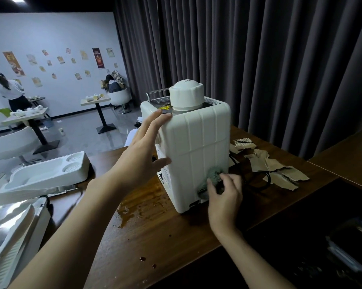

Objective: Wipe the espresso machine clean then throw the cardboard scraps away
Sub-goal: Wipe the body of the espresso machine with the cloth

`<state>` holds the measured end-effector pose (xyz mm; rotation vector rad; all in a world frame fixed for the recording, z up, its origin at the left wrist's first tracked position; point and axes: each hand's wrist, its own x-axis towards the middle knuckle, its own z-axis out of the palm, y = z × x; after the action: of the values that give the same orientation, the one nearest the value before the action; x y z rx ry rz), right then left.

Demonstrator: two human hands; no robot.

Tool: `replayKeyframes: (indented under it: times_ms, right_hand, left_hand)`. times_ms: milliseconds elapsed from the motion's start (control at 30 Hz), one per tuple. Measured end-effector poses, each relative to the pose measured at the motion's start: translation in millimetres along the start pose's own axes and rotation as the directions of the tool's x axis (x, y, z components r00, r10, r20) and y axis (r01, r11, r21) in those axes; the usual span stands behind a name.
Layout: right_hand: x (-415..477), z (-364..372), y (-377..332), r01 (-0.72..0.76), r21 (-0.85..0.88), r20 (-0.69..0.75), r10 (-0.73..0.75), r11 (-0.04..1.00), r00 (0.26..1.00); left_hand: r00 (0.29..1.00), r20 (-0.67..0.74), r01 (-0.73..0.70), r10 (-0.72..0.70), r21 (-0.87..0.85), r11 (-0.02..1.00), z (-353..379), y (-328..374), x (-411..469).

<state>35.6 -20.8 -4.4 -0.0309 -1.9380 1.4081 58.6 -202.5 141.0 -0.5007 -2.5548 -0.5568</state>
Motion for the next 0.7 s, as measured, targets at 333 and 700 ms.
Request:
replayKeyframes:
  times_ms: [333,700]
  right_hand:
    - [35,-11,6,-0.147,0.093,-0.036,0.151,0.985,0.988]
    - [-8,6,5,0.058,0.092,-0.032,-0.056,0.994,0.998]
  left_hand:
    - [1.000,0.009,-0.006,0.006,0.004,1.000,-2,0,-1]
    - [1.000,0.008,0.001,-0.001,-0.004,1.000,-1,1,-1]
